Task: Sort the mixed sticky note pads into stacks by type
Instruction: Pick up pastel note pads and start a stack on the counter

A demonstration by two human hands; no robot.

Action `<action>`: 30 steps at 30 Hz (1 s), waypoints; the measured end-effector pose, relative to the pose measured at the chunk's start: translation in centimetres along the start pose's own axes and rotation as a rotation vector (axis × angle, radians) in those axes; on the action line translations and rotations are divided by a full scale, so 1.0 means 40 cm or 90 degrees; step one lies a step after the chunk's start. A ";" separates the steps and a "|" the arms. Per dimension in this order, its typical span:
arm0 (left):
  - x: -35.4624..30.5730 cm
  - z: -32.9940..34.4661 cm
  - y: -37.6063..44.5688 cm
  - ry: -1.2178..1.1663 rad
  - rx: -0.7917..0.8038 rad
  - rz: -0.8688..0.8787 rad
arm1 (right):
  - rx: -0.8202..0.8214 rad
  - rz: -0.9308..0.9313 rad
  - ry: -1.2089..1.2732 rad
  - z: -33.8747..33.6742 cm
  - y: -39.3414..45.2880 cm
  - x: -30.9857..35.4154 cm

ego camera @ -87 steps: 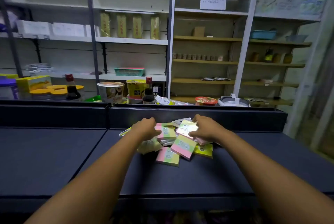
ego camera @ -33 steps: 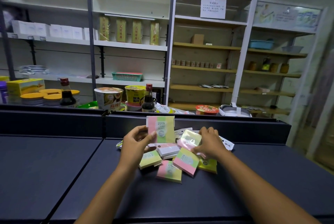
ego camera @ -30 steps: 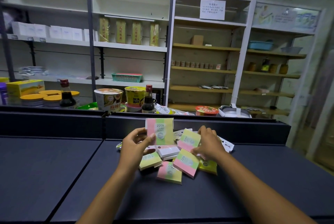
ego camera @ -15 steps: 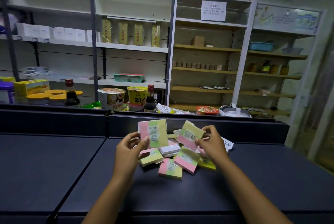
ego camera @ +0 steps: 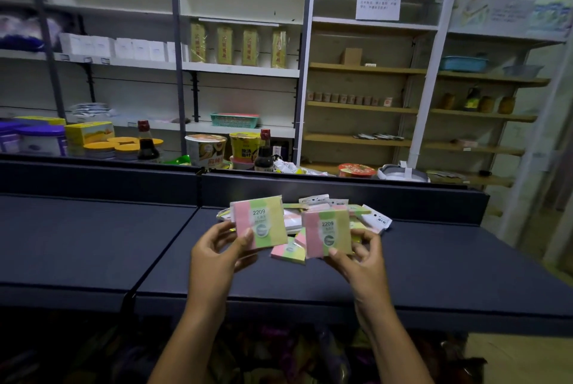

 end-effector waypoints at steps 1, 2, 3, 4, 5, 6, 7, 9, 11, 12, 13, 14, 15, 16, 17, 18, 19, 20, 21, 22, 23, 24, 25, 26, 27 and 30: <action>-0.007 -0.001 -0.020 0.005 -0.003 0.002 | 0.004 -0.006 0.001 0.000 -0.022 0.009; -0.015 -0.003 -0.039 0.009 -0.002 0.005 | 0.009 -0.012 -0.003 0.000 -0.044 0.018; -0.023 -0.005 -0.056 0.012 -0.001 0.008 | 0.014 -0.019 -0.009 0.001 -0.065 0.026; -0.033 -0.011 -0.071 0.015 -0.001 0.009 | 0.018 -0.027 -0.013 0.003 -0.084 0.034; -0.043 -0.018 -0.083 0.017 -0.004 0.010 | 0.021 -0.034 -0.013 0.006 -0.102 0.041; -0.055 -0.028 -0.093 0.017 -0.007 0.011 | 0.026 -0.041 -0.012 0.011 -0.118 0.048; -0.068 -0.038 -0.102 0.016 -0.011 0.013 | 0.030 -0.047 -0.010 0.019 -0.133 0.056; -0.095 -0.063 -0.117 0.018 -0.019 0.020 | 0.042 -0.062 -0.004 0.039 -0.159 0.071; -0.122 -0.091 -0.126 0.017 -0.029 0.028 | 0.058 -0.077 0.000 0.067 -0.181 0.084; -0.135 -0.108 -0.130 0.014 -0.035 0.032 | 0.066 -0.083 -0.003 0.083 -0.190 0.089; -0.150 -0.125 -0.131 0.012 -0.039 0.037 | 0.071 -0.087 -0.010 0.101 -0.198 0.094; -0.164 -0.144 -0.132 0.010 -0.042 0.041 | 0.075 -0.090 -0.017 0.120 -0.206 0.098; -0.180 -0.163 -0.131 0.010 -0.045 0.047 | 0.079 -0.094 -0.022 0.142 -0.213 0.102; -0.196 -0.186 -0.128 0.011 -0.049 0.052 | 0.083 -0.098 -0.026 0.165 -0.221 0.105; -0.212 -0.210 -0.125 0.012 -0.052 0.058 | 0.085 -0.100 -0.027 0.191 -0.227 0.107; -0.229 -0.235 -0.119 0.013 -0.056 0.062 | 0.086 -0.101 -0.027 0.218 -0.234 0.111; -0.247 -0.263 -0.112 0.015 -0.059 0.065 | 0.085 -0.103 -0.026 0.247 -0.241 0.115; -0.264 -0.291 -0.104 0.018 -0.059 0.066 | 0.084 -0.106 -0.025 0.278 -0.248 0.119; -0.281 -0.322 -0.096 0.023 -0.058 0.067 | 0.081 -0.109 -0.026 0.311 -0.257 0.121; -0.298 -0.354 -0.086 0.030 -0.057 0.068 | 0.078 -0.110 -0.027 0.345 -0.265 0.123; -0.318 -0.387 -0.076 0.037 -0.056 0.066 | 0.075 -0.109 -0.028 0.382 -0.274 0.125; -0.339 -0.422 -0.063 0.042 -0.055 0.064 | 0.071 -0.106 -0.028 0.420 -0.284 0.127; -0.360 -0.456 -0.049 0.045 -0.054 0.064 | 0.070 -0.105 -0.029 0.459 -0.293 0.131; -0.382 -0.493 -0.035 0.049 -0.053 0.065 | 0.071 -0.106 -0.032 0.499 -0.302 0.135; -0.403 -0.529 -0.021 0.054 -0.055 0.066 | 0.072 -0.110 -0.035 0.540 -0.310 0.139; -0.459 -0.634 0.017 0.068 -0.059 0.068 | 0.078 -0.119 -0.037 0.654 -0.332 0.149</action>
Point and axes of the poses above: each hand's wrist, its own y-axis towards the middle knuckle, its own z-axis out of the palm, x = y × z, the point moved 1 cm from there along y, towards the middle knuckle, and after that the axes turned 13 degrees about -y, right-handed, at the moved point
